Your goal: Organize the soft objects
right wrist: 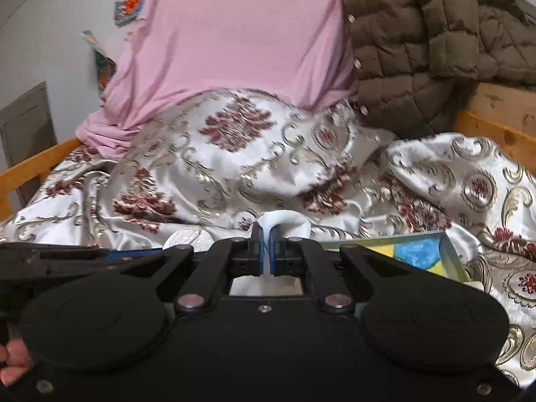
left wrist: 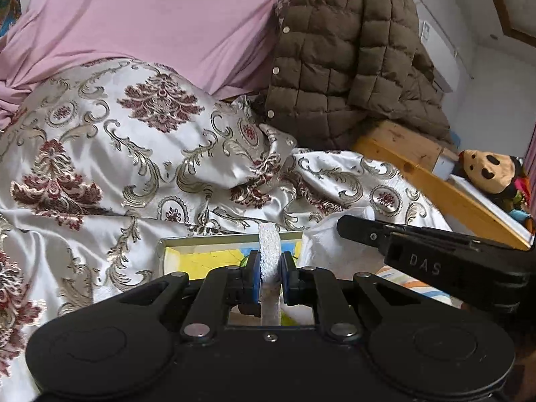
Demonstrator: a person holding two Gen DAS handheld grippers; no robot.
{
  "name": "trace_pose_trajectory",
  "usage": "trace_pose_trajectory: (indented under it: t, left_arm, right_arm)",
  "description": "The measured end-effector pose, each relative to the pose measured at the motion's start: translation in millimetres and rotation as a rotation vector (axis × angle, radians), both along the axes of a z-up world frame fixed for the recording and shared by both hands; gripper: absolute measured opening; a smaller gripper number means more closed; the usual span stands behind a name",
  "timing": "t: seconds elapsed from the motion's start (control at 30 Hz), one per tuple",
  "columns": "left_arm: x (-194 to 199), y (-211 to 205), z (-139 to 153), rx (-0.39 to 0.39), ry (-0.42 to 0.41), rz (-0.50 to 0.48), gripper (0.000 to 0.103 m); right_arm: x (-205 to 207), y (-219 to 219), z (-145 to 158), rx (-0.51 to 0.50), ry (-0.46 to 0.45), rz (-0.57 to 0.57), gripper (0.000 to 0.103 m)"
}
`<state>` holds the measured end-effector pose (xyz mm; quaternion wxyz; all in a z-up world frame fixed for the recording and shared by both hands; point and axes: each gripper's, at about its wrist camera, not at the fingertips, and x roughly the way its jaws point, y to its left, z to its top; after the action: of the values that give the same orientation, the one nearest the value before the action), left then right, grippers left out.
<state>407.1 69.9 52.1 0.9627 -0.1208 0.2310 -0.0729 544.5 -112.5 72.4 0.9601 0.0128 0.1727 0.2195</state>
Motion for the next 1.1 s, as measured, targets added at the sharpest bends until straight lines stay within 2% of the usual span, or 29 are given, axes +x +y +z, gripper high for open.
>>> trace_pose_trajectory:
  t: [0.23,0.33,0.47,0.53,0.57,0.6,0.67,0.8,0.87,0.97,1.1]
  left_arm:
    - [20.8,-7.2,-26.4,-0.001,0.08,0.003,0.017]
    - [23.5,-8.3,-32.4,0.003,0.1,0.014,0.019]
    - [19.7,-8.0,-29.6,-0.001,0.11,0.042,0.038]
    - [13.1,-7.6,-22.6,-0.004,0.099,0.053,0.045]
    - [8.7,-7.9,-18.3,-0.003,0.091,0.059,0.05]
    - [2.4,-8.1,-12.9,-0.003,0.077,0.067,0.053]
    - [-13.3,-8.8,-1.4,0.001,0.038,0.082,0.068]
    - [-51.7,-12.7,21.2,0.02,-0.036,0.096,0.076]
    - [-74.6,-15.2,30.9,0.028,-0.071,0.114,0.087]
    - [-110.0,-19.6,44.7,0.043,-0.117,0.13,0.092]
    - [-157.9,-26.5,61.2,0.053,-0.168,0.147,0.098]
  right_arm:
    - [11.2,-14.3,-16.7,0.002,0.101,-0.055,0.004]
    - [12.7,-21.0,-20.9,-0.01,0.121,-0.066,0.014]
    - [4.3,-33.4,-24.3,-0.012,0.121,-0.071,0.035]
    - [-6.5,-38.4,-22.0,-0.019,0.105,-0.064,0.039]
    - [-11.8,-41.0,-17.9,-0.02,0.097,-0.062,0.044]
    - [-18.5,-44.6,-14.7,-0.014,0.086,-0.057,0.051]
    - [-35.2,-56.3,-5.9,-0.002,0.064,-0.048,0.054]
    - [-71.2,-68.8,12.2,0.018,-0.002,-0.035,0.072]
    - [-93.1,-76.0,23.0,0.028,-0.037,-0.032,0.081]
    - [-126.4,-84.1,39.1,0.046,-0.089,-0.022,0.095]
    - [-171.1,-93.5,59.1,0.049,-0.156,-0.012,0.102]
